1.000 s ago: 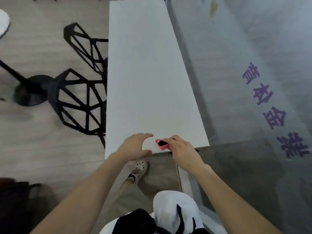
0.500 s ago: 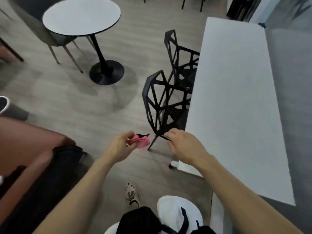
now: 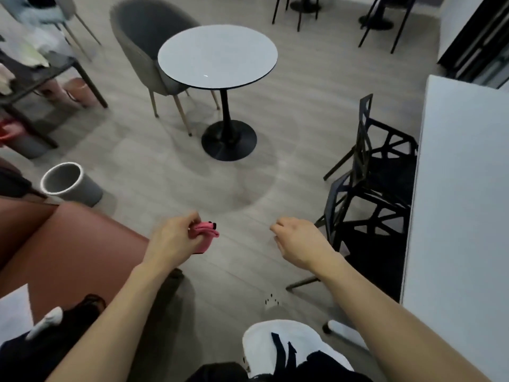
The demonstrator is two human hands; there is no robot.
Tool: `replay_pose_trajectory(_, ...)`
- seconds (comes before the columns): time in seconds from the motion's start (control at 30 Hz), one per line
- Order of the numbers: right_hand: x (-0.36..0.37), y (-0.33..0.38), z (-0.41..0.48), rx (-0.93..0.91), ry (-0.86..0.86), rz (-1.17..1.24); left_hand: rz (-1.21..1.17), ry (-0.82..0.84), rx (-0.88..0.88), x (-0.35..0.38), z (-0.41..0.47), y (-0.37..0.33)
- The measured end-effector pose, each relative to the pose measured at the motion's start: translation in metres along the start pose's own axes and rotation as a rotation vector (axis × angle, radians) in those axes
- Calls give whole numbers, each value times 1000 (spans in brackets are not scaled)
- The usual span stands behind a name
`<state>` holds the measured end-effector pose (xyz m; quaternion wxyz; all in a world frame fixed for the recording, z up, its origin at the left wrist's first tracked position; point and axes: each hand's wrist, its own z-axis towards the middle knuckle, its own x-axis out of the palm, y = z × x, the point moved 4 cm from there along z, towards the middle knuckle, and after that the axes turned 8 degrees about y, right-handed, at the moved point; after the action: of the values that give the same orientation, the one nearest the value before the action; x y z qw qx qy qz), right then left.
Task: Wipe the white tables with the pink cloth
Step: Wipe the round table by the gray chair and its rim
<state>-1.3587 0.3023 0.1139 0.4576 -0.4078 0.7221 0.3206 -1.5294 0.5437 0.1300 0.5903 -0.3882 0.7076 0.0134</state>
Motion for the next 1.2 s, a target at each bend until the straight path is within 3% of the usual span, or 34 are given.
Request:
replay_pose_trajectory(0.3,-67,-37,212,-75,-8,-48,-121,-17,-121,-68,178,56)
replay_pose_trajectory(0.63,-170,-50,406,-161,-8,-128,-177,-3,32,-152,345,100)
replay_pose_trajectory(0.8,-202,-46,489,-127,-26,-130,-123,24,88,-181,442,133)
replay_pose_trajectory(1.1,-278,-12,636,64,-48,-108,-155,122,201,-300,612,173)
replay_pose_trajectory(1.2,-293,-7,669,105,-63,-4,-155,187,271,-323,658,176)
